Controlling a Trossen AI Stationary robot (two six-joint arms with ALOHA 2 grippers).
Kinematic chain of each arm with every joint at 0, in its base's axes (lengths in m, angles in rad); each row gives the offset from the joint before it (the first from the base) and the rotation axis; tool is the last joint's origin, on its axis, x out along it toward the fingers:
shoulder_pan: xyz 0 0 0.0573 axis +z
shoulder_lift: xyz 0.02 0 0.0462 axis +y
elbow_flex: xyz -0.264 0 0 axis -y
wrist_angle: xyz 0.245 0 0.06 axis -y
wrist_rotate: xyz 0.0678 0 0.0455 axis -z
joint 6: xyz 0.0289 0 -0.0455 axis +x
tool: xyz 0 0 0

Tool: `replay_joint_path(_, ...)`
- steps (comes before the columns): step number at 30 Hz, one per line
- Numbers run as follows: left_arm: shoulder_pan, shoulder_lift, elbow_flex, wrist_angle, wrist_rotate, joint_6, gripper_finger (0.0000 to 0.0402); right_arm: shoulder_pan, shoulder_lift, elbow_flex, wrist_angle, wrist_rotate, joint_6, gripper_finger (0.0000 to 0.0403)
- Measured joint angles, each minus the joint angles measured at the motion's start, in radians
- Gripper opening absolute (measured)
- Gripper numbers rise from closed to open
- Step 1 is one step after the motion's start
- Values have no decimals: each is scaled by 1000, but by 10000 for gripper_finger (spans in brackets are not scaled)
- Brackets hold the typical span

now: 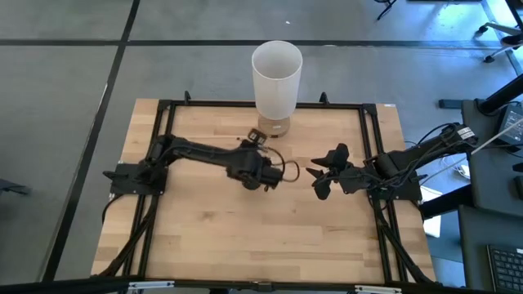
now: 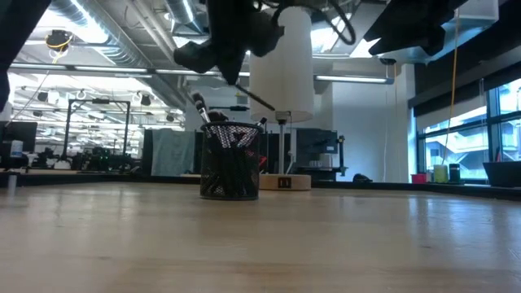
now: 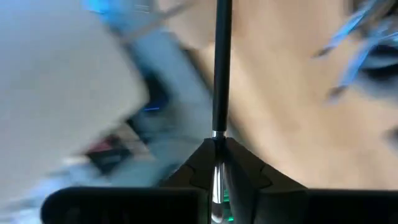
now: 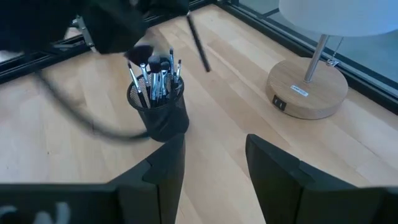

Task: Put items in baskets/containers
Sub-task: Put the eyeshadow brush into the holder

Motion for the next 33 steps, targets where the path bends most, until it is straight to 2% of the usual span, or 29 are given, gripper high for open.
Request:
replay_joint_path(1,15,-7,0,0,81,-37,21,0,0,0,0,0,0,170)
replay_joint_path(4,71,-22,0,0,450,-125,17,0,0,0,0,0,1,170)
replay_joint_path(5,83,-22,0,-3,528,-153,13,0,0,0,0,0,0,170)
replay_joint_path(6,91,-20,0,-1,563,-172,7,0,0,0,0,0,0,170)
replay_joint_path(13,64,-67,-2,0,517,-94,1,0,0,0,1,8,5,170)
replay_joint_path(20,68,-186,0,-1,359,-129,1,0,0,0,0,8,8,170)
replay_joint_path(25,31,-202,0,0,285,-149,3,0,0,0,0,8,8,170)
replay_joint_path(28,16,-202,0,10,313,-176,5,0,0,0,0,8,12,170)
replay_joint_path(33,20,-195,0,122,393,-209,12,0,0,0,0,8,24,170)
